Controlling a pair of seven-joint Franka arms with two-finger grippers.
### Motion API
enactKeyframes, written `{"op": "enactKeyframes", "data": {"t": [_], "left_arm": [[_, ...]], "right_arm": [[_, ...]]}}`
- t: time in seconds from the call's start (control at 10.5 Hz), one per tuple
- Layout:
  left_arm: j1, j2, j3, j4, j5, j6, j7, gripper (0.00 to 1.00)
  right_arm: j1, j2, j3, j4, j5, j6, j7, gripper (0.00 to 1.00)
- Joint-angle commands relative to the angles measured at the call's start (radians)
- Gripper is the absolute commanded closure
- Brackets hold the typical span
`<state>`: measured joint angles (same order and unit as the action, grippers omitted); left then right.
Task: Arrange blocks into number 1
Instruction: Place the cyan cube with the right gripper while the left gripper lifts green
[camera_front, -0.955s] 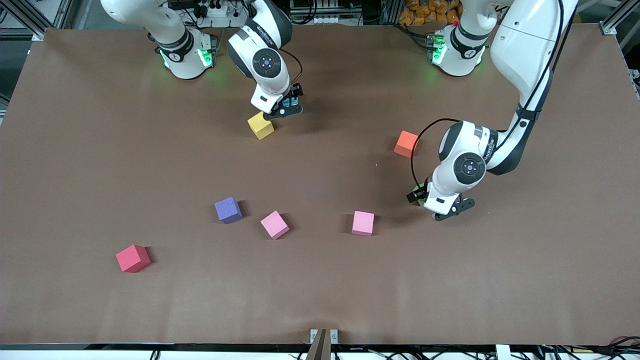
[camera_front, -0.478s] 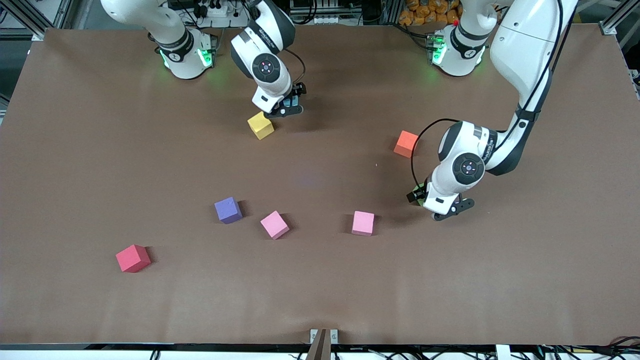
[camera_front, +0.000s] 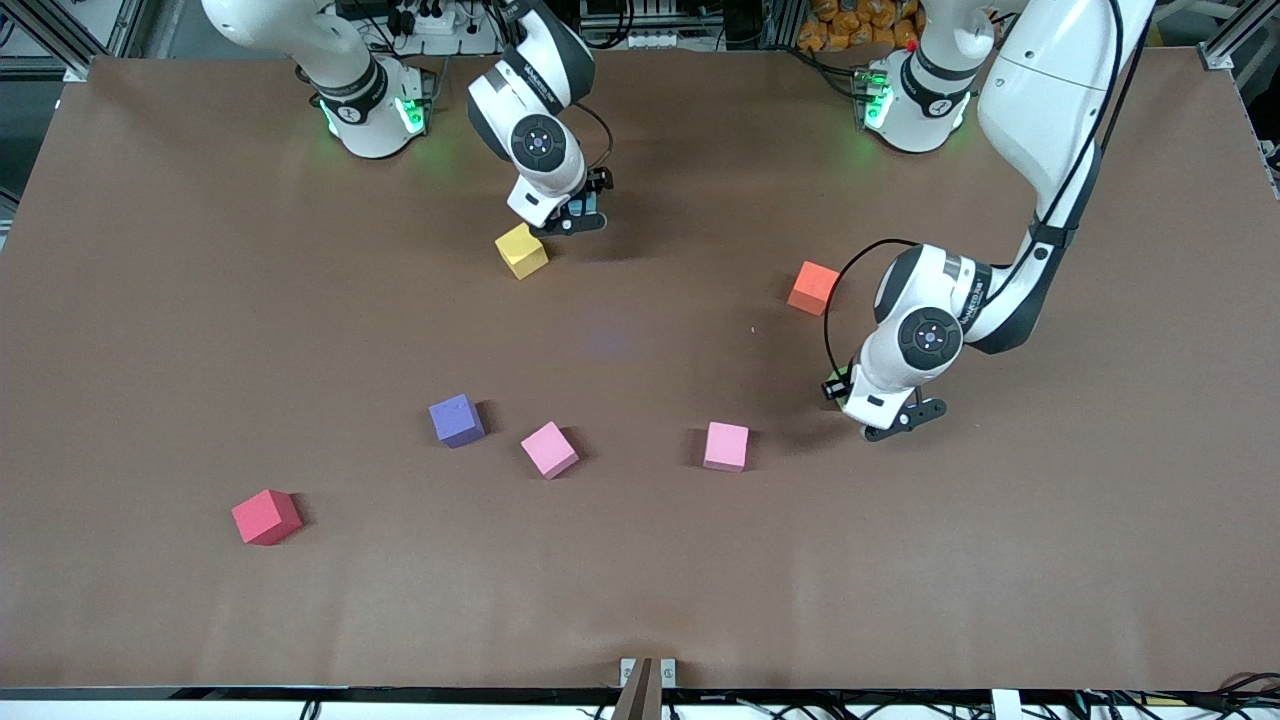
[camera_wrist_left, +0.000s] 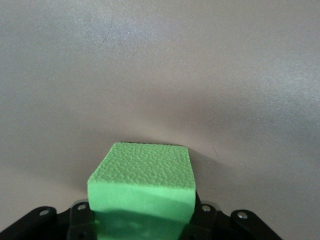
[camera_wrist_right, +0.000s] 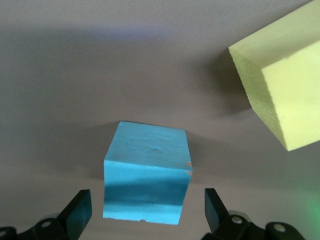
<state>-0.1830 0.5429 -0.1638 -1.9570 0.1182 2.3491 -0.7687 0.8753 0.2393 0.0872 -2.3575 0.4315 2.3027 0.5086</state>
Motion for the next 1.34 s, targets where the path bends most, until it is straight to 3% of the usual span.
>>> {"op": "enactKeyframes", "data": {"t": [0.0,0.1,0.19,0.48,0.57,0.76,0.96,1.24], "left_arm": [[0.0,-0.026,0.0,0.007,0.028,-0.031,-0.011,1.0],[0.0,-0.03,-0.002,0.007,0.028,-0.034,-0.011,1.0],[0.0,-0.032,0.0,0.007,0.028,-0.036,-0.011,1.0],[0.004,-0.055,-0.002,0.007,0.028,-0.037,-0.011,1.0],[0.004,-0.061,-0.002,0.007,0.029,-0.037,-0.011,1.0],[0.002,-0.075,-0.002,0.03,0.029,-0.051,-0.011,1.0],[-0.004,-0.077,-0.002,0.062,0.029,-0.069,-0.012,1.0],[-0.009,-0.077,-0.003,0.09,0.029,-0.094,-0.012,1.0]], "right_arm": [[0.016,0.024,-0.001,-0.002,0.029,0.029,0.037,0.0],[0.019,0.028,-0.001,0.0,0.029,0.029,0.06,0.02],[0.019,0.032,-0.001,0.003,0.029,0.029,0.074,0.1],[0.019,0.038,-0.001,0.03,0.029,0.027,0.171,0.5],[0.017,0.037,-0.001,0.038,0.027,0.027,0.176,0.55],[0.008,0.037,-0.003,0.052,0.021,0.029,0.173,0.58],[-0.013,0.034,-0.009,0.105,-0.014,0.029,0.16,0.55],[-0.09,0.107,-0.011,0.266,-0.218,0.017,0.16,0.53]]}}
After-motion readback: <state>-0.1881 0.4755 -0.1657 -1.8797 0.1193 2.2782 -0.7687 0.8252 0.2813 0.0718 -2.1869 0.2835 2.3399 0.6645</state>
